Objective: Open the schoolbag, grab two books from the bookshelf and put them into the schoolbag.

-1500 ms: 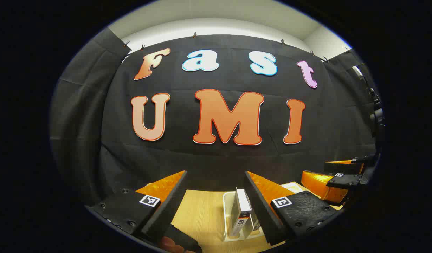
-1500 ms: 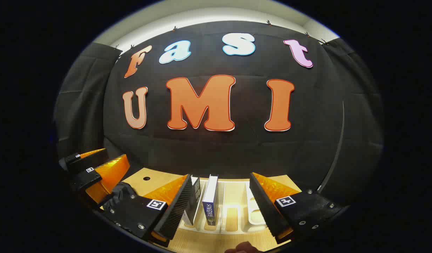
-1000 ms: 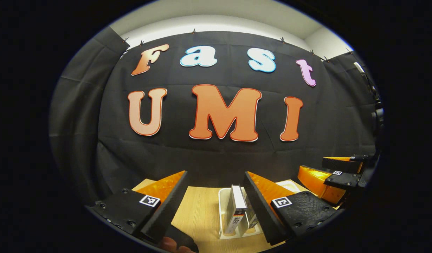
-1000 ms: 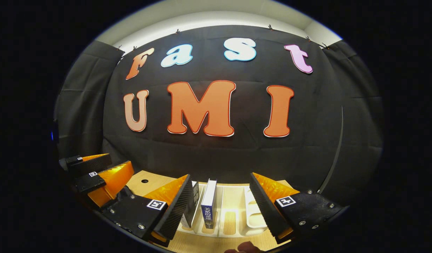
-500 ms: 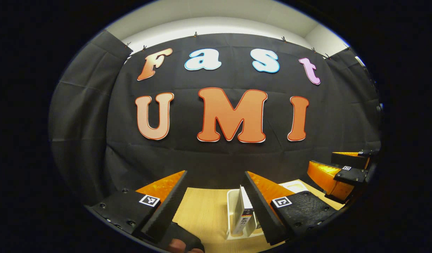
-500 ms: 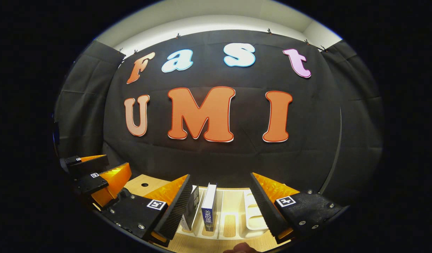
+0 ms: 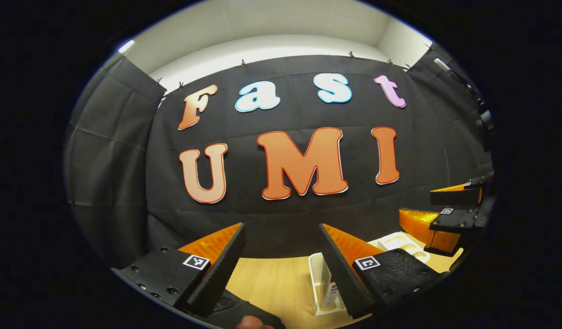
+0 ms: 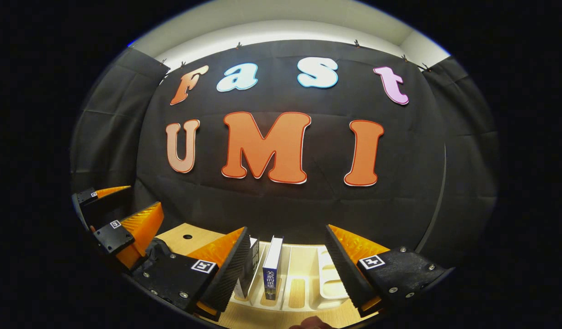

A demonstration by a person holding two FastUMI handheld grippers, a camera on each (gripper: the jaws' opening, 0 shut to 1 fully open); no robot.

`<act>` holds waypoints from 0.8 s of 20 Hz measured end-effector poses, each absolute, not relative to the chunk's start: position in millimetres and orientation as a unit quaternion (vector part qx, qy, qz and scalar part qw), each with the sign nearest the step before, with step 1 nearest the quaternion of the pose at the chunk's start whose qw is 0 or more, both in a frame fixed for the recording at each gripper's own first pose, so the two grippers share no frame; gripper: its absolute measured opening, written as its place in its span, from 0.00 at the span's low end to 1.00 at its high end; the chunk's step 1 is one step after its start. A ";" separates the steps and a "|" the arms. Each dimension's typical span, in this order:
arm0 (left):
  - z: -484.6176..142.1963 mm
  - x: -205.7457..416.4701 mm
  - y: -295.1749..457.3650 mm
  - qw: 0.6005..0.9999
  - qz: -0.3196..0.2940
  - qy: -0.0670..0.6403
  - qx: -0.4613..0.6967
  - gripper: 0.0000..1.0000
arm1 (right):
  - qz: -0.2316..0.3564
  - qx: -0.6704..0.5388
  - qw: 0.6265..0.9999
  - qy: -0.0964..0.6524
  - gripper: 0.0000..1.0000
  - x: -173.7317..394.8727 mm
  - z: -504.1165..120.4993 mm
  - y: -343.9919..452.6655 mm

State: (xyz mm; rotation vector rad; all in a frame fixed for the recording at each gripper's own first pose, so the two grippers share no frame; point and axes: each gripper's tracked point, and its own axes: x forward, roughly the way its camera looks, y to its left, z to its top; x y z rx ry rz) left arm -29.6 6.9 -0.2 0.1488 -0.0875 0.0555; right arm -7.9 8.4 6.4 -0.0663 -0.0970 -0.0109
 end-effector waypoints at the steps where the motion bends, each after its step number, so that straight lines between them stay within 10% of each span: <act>1: -2.3 -30.2 7.2 0.996 0.024 -0.043 0.075 0.98 | -0.005 -0.035 0.998 -0.047 0.97 -7.1 5.5 8.9; 9: -15.4 -27.8 19.9 0.991 0.035 -0.036 0.120 0.98 | 0.003 -0.036 0.999 -0.035 0.98 2.8 -3.7 11.5; 16: -132.0 -42.2 50.6 0.966 0.037 0.103 0.233 0.98 | 0.001 -0.039 0.999 -0.018 0.98 6.0 -22.6 3.7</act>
